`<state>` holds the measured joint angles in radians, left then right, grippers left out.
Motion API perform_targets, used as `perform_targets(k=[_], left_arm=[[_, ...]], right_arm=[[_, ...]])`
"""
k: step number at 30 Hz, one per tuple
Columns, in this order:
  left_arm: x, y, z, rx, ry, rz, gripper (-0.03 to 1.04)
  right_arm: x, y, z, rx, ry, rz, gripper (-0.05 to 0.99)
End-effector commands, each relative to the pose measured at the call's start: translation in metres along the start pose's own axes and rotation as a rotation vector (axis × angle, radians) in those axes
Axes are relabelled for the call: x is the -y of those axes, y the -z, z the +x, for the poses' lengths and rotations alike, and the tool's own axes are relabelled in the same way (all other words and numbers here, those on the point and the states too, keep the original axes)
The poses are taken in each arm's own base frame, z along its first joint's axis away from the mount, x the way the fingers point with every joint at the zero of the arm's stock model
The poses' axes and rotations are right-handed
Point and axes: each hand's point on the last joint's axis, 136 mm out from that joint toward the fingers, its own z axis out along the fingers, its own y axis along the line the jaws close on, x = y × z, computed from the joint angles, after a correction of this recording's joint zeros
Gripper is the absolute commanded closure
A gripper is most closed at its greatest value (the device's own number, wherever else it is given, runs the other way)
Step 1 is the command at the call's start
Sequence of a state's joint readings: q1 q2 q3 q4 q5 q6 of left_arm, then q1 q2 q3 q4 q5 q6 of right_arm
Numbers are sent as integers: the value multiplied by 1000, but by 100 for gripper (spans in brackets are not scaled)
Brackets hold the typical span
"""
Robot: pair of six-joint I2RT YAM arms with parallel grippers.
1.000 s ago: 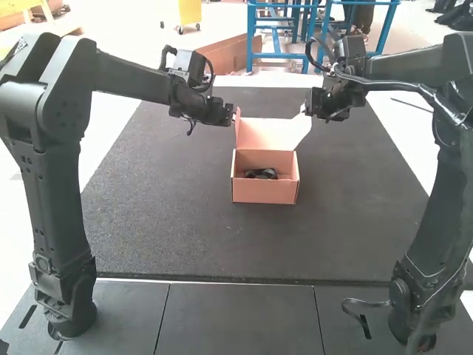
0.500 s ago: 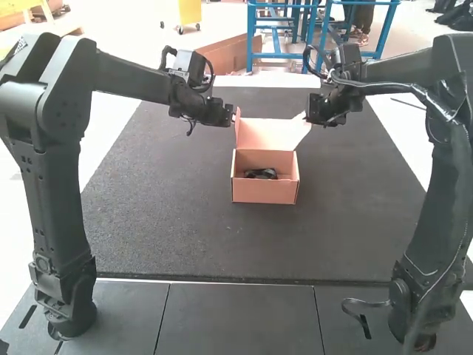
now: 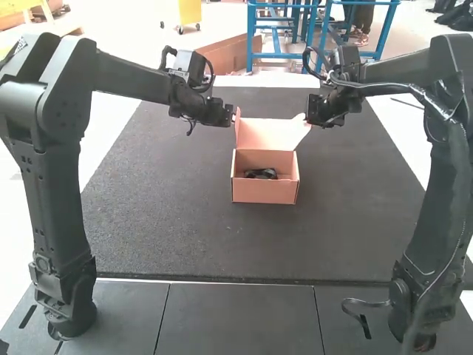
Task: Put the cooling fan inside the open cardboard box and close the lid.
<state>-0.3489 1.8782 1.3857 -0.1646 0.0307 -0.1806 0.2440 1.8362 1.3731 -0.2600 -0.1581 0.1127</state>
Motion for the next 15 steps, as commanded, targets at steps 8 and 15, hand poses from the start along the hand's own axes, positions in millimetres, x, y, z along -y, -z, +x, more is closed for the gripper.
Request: perform_targets(k=[8, 15], left_arm=[[7, 4, -16, 35, -20, 21, 4], [7, 4, -14, 29, -19, 21, 4]], right_arm=[[-4, 12, -27, 66, -4, -16, 73], [-4, 14, -29, 74, -1, -14, 75]])
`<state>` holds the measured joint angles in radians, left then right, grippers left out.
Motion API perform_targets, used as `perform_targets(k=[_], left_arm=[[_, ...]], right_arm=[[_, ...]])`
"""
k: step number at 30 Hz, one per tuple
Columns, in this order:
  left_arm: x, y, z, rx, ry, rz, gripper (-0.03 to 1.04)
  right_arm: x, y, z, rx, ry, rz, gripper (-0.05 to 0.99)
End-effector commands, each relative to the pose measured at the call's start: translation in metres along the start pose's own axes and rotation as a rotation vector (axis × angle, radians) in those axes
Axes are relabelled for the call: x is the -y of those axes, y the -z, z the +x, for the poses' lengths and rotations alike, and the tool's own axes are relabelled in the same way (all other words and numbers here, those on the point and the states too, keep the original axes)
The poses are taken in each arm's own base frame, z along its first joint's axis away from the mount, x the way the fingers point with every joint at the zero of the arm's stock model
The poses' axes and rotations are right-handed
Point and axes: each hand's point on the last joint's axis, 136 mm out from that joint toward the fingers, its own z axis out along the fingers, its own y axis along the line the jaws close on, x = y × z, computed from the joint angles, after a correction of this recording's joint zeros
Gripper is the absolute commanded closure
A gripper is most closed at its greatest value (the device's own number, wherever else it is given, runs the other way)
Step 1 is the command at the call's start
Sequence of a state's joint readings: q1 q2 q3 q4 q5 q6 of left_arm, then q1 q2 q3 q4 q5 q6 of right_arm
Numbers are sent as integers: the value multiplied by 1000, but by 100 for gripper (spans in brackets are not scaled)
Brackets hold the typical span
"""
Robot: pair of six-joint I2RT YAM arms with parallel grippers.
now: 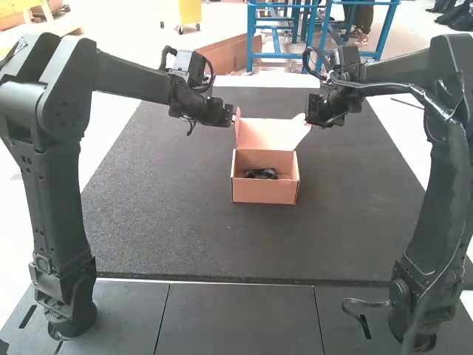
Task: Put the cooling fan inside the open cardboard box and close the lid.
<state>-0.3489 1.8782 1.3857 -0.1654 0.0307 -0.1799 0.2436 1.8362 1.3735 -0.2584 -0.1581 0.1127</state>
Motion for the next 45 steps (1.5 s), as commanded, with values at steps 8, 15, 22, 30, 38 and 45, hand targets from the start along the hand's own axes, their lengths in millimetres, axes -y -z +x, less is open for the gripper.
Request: perform_targets(k=[8, 15, 22, 30, 38, 45], left_arm=[[7, 4, -13, 26, -23, 20, 4], [7, 4, -12, 24, -23, 20, 4], [7, 5, -14, 26, -23, 20, 4], [7, 5, -13, 18, -23, 20, 4], [7, 8, -14, 19, -20, 20, 4], [7, 11, -16, 24, -20, 20, 4]], right_arm=[[-7, 19, -35, 89, 4, -17, 76], [-7, 20, -36, 92, 5, -14, 79], [-6, 19, -33, 83, 2, -12, 84], [-7, 17, -27, 70, 4, -15, 96], [-19, 31, -27, 76, 20, -29, 96], [-34, 42, -8, 58, 38, -47, 96]])
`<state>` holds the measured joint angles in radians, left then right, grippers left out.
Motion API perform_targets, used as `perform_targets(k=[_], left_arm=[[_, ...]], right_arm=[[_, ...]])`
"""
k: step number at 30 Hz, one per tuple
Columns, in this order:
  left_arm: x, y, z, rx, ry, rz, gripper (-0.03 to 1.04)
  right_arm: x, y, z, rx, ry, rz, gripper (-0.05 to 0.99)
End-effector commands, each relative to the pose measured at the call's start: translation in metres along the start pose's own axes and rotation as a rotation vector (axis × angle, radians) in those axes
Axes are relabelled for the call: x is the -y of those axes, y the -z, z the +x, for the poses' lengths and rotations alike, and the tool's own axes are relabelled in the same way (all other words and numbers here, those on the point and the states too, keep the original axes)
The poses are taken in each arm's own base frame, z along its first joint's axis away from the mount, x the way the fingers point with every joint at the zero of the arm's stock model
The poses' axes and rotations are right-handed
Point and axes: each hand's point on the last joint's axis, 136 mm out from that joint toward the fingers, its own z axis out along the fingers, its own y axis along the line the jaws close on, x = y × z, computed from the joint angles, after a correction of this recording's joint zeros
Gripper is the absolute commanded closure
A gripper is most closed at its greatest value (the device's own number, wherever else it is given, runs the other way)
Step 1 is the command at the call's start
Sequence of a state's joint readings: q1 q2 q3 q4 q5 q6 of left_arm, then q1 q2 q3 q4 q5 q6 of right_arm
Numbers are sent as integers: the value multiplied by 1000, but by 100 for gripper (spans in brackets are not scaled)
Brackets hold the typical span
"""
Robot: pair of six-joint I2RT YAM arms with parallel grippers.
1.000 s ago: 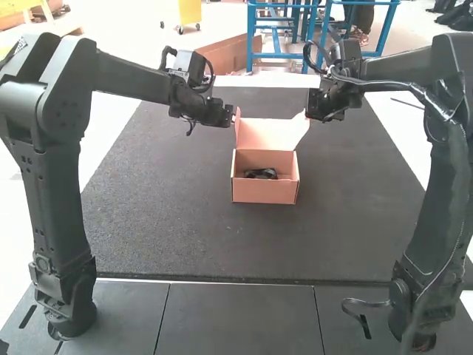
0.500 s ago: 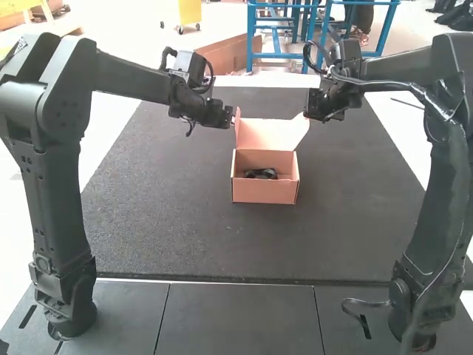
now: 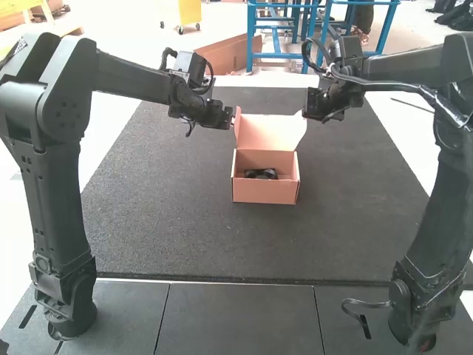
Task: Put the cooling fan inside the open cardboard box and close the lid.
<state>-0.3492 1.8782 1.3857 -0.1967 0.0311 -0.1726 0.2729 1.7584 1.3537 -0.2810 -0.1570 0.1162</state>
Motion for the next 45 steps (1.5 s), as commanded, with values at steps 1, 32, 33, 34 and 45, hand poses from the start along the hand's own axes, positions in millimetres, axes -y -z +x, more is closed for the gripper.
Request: perform_targets(k=[1, 32, 33, 34, 45], left_arm=[[8, 11, -23, 55, -14, 22, 4], [43, 31, 3, -42, -46, 70, 4], [43, 31, 6, -49, -46, 67, 4], [44, 32, 7, -53, -48, 71, 4], [67, 38, 38, -123, -79, 103, 4]], right_arm=[[-17, 18, 0, 26, 20, -23, 95], [-32, 38, 67, 4, 44, -21, 95], [-34, 38, 69, 2, 46, -26, 95], [-34, 38, 70, 4, 48, -27, 95], [-44, 36, 91, -30, 78, -46, 95]])
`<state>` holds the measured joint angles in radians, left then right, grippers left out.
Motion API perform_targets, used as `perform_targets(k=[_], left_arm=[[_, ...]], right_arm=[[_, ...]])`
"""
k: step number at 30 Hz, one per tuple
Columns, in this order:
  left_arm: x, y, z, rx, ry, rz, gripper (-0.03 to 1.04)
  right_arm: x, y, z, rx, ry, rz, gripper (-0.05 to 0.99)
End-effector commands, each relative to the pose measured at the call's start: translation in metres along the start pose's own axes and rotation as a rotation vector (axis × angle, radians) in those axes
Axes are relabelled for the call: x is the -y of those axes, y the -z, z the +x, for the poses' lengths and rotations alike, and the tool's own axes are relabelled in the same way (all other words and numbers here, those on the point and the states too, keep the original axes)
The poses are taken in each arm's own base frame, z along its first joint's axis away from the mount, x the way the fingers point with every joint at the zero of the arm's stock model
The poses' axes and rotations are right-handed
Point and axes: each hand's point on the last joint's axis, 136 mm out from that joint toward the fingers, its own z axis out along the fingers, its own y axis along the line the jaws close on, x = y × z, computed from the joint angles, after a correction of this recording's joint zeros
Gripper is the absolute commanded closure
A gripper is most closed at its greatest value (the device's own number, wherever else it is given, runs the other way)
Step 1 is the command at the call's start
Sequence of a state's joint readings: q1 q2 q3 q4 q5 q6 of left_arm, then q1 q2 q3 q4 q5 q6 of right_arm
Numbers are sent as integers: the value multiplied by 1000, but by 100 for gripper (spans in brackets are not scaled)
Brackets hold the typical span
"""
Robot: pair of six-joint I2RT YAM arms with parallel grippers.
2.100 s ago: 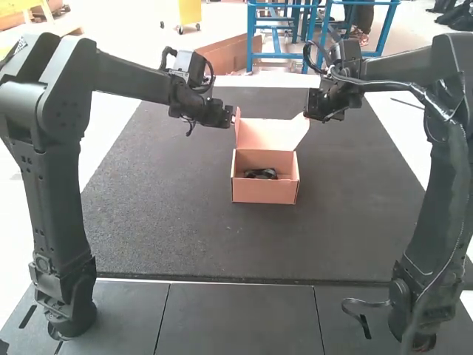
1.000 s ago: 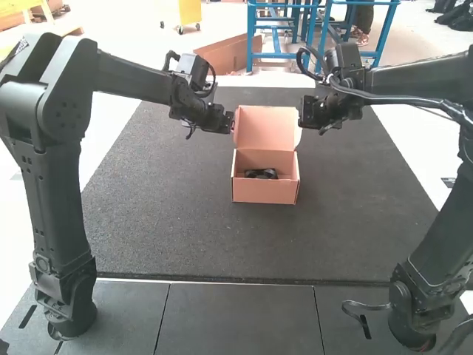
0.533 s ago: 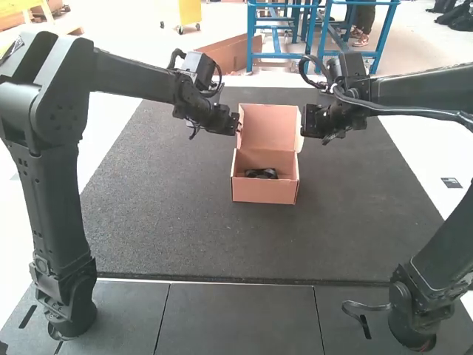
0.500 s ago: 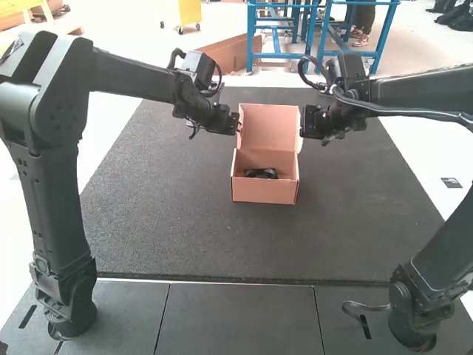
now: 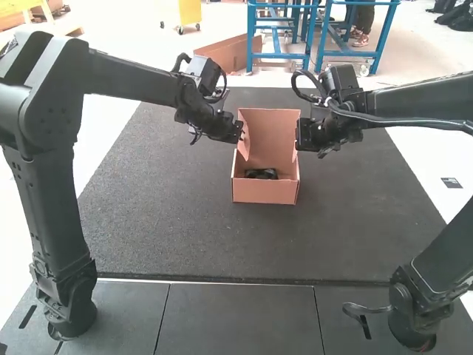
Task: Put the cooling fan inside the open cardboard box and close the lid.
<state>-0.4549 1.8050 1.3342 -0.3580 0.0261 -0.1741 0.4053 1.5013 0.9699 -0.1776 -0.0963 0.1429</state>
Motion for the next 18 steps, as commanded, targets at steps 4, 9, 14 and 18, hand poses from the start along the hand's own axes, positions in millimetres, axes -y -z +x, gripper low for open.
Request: perform_targets(k=[4, 9, 14, 18], left_arm=[[28, 17, 8, -1, -31, 54, 4], [29, 31, 39, -40, -40, 56, 4], [27, 35, 50, -52, -42, 54, 4], [30, 39, 56, -54, -50, 59, 4]], right_arm=[[-17, 6, 10, -2, 37, -29, 95], [-8, 5, 37, -40, 69, 18, 95], [-4, 2, 56, -75, 86, 36, 95], [-1, 2, 66, -85, 90, 49, 95]])
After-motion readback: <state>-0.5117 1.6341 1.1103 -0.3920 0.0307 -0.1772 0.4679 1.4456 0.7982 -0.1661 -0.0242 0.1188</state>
